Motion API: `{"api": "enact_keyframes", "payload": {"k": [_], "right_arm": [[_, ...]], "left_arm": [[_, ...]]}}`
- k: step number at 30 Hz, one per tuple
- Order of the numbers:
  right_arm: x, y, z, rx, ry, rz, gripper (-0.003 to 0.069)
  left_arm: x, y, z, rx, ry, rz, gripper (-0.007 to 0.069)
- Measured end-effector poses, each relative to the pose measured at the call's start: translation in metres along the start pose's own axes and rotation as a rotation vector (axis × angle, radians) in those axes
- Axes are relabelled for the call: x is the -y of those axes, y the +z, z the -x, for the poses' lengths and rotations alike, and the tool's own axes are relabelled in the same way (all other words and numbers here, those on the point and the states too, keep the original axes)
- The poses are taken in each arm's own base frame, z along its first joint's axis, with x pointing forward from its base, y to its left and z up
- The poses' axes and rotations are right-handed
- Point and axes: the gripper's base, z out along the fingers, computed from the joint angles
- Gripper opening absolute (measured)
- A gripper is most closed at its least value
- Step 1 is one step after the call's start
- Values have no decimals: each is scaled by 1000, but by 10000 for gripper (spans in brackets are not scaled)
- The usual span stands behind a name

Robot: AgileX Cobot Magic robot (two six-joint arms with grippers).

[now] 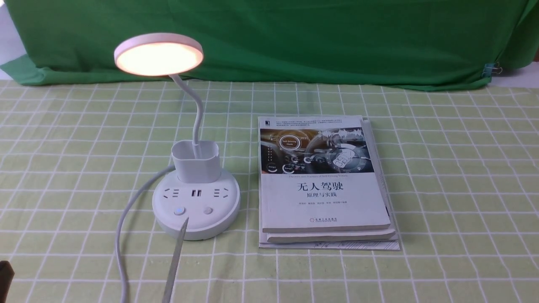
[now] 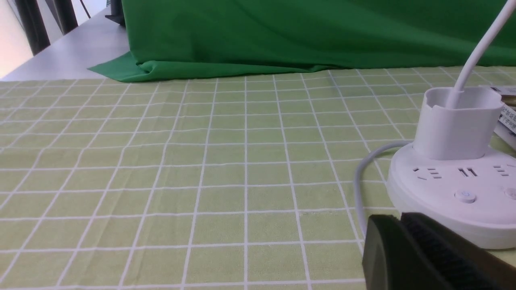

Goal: Turn on the table lamp on the green coffee tablecloth with your hand.

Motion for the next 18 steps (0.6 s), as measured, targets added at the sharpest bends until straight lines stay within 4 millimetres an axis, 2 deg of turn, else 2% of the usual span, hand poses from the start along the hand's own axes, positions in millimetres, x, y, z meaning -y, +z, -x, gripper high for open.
{"api": "enact_keyframes", "payload": {"k": [18], "right_arm": [[0,0,0,0,0,0,242]], "left_arm": [[0,0,0,-1,15,4,19]]}}
